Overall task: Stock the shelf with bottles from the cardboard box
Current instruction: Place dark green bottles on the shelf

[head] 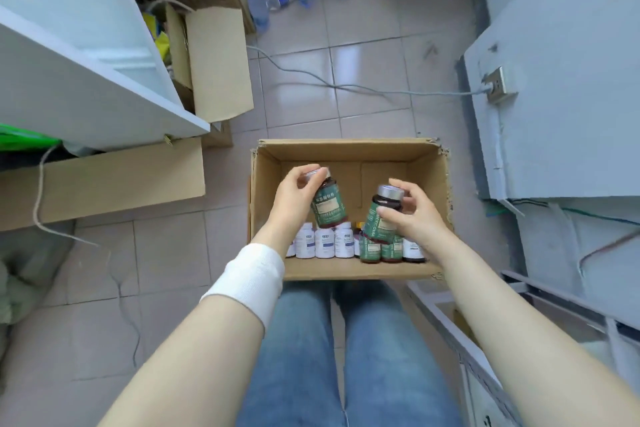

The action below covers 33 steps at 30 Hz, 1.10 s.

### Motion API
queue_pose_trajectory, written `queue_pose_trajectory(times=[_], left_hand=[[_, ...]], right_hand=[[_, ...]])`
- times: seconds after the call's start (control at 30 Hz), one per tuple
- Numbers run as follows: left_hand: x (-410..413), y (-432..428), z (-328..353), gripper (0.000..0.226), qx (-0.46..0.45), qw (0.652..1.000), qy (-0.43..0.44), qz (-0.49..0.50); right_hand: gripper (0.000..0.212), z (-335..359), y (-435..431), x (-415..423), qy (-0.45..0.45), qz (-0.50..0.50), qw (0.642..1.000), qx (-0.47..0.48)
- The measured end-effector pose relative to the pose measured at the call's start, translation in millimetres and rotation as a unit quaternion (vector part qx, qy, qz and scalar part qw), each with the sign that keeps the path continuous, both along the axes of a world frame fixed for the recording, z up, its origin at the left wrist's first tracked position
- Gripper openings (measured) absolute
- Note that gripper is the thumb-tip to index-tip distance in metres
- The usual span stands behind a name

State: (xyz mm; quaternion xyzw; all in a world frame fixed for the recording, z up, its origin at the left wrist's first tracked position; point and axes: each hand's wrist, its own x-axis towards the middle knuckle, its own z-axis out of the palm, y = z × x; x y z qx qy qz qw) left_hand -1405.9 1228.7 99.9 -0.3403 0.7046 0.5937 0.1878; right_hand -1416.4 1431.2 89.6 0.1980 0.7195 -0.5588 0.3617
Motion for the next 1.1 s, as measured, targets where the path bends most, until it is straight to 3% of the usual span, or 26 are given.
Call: queue_pose_trajectory(times=[0.13, 0.27, 0.43, 0.53, 0.77, 1.0, 1.1], left_hand=[[-7, 12, 61, 0.026, 0.071, 0.996, 0.048, 0.013], [1, 24, 110, 0.028, 0.129, 0.986, 0.068, -0.079], [25, 50, 165, 0.035, 0.224, 0.948, 0.101, -0.204], [57, 80, 200, 0.022, 0.262, 0.919, 0.122, -0.268], [180, 167, 296, 0.012, 0.321, 0.827, 0.178, -0.425], [378, 237, 389, 0.013, 0.402, 0.697, 0.223, -0.550], [474, 261, 413, 0.014, 0.411, 0.659, 0.222, -0.590]], right_hand=[[0.054, 51, -5, 27, -0.007, -0.144, 0.990, -0.006], [0.045, 101, -10, 79, -0.011, -0.287, 0.952, -0.108], [0.051, 151, -27, 159, 0.047, -0.432, 0.864, -0.255], [0.052, 185, -24, 210, 0.101, -0.490, 0.818, -0.283], [0.039, 268, 15, 348, 0.250, -0.586, 0.739, -0.220], [0.077, 340, 50, 560, 0.368, -0.616, 0.688, -0.110], [0.087, 361, 58, 658, 0.412, -0.633, 0.652, -0.066]])
